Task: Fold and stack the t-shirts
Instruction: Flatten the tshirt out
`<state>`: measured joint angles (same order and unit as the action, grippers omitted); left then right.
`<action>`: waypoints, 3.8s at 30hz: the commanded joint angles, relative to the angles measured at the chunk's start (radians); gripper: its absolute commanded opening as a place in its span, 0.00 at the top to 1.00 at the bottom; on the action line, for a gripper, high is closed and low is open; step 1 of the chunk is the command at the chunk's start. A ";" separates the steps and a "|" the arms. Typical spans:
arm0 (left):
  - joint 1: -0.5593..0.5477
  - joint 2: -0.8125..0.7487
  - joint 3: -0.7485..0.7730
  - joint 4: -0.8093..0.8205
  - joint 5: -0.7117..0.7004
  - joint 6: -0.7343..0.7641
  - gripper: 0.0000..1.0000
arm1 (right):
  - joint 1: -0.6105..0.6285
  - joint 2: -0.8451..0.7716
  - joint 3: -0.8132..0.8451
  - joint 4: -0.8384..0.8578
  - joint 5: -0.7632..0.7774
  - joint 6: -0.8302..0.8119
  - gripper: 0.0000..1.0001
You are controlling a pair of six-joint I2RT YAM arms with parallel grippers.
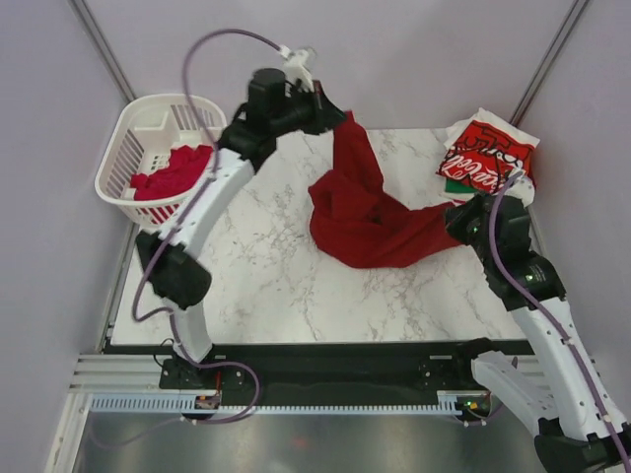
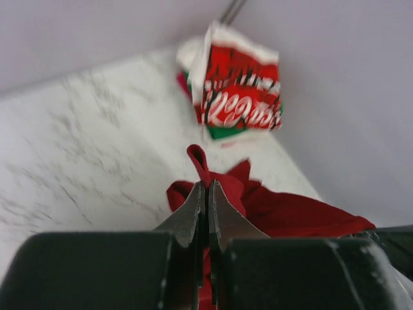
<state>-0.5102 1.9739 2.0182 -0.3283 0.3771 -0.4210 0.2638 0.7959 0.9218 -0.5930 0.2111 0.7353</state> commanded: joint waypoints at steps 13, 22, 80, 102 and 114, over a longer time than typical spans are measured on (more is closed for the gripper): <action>0.050 -0.831 0.003 -0.239 -0.369 0.221 0.98 | 0.000 0.081 0.952 -0.284 0.408 -0.240 1.00; 0.052 -1.009 0.036 -0.348 -0.462 0.291 0.98 | 0.064 -0.046 0.947 -0.294 0.481 -0.269 1.00; 0.052 -1.271 -1.173 -0.387 -0.468 0.097 0.98 | 0.092 0.725 0.101 0.301 -0.228 -0.140 0.09; 0.050 -1.291 -1.207 -0.360 -0.469 0.102 0.98 | 0.092 1.163 0.331 0.371 -0.245 -0.197 0.79; 0.050 -1.302 -1.210 -0.362 -0.481 0.099 0.98 | 0.091 0.970 0.695 0.194 -0.312 -0.286 1.00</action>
<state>-0.4614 0.6853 0.8112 -0.7258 -0.0784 -0.3500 0.3527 1.9228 1.4487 -0.3828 -0.0673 0.5095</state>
